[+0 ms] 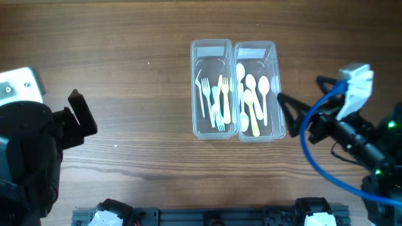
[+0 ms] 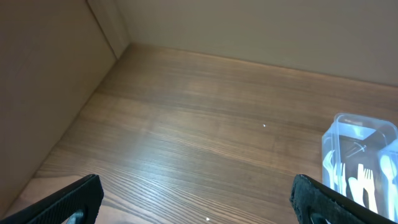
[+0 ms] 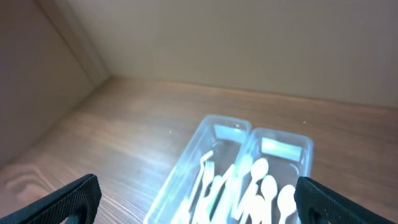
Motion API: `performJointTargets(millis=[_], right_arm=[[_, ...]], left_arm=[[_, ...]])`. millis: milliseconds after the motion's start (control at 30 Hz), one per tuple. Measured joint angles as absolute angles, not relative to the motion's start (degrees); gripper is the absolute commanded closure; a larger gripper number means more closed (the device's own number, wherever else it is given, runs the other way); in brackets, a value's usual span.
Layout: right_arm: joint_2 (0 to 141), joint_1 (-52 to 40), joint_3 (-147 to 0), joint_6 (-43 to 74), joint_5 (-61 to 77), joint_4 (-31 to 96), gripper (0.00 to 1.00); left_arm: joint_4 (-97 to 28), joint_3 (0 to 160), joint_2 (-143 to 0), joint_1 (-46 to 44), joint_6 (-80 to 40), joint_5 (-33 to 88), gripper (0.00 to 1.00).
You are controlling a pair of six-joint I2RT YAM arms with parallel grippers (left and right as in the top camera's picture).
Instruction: Pack container
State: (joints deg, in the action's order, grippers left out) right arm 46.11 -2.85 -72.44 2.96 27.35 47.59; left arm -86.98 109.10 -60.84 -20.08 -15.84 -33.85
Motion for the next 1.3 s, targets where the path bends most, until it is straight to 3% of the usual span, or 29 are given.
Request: performJointTargets(millis=[133,367,633,1300], right_arm=[[46.1,-10.3,-73.0,2.9,15.3,48.2,0.0],[46.1,-11.2,-79.8,1.1,6.0,51.9,0.0],[45.7,-11.2,-82.1,0.7,3.7,53.6,0.0],[45.7,-11.2,-82.1,0.5,2.3,59.6,0.0]], left_arm=[[-85.6,109.1,-60.8,-20.1,-16.0,-33.8,0.0],[-76.6,109.1,-60.8,-20.1,-14.6,-28.8,0.0],[-77.5,109.1,-60.5,-20.1,-11.2,-21.6,0.0],[-81.7,109.1,-60.4,-20.1,-10.5,-20.8,0.0]])
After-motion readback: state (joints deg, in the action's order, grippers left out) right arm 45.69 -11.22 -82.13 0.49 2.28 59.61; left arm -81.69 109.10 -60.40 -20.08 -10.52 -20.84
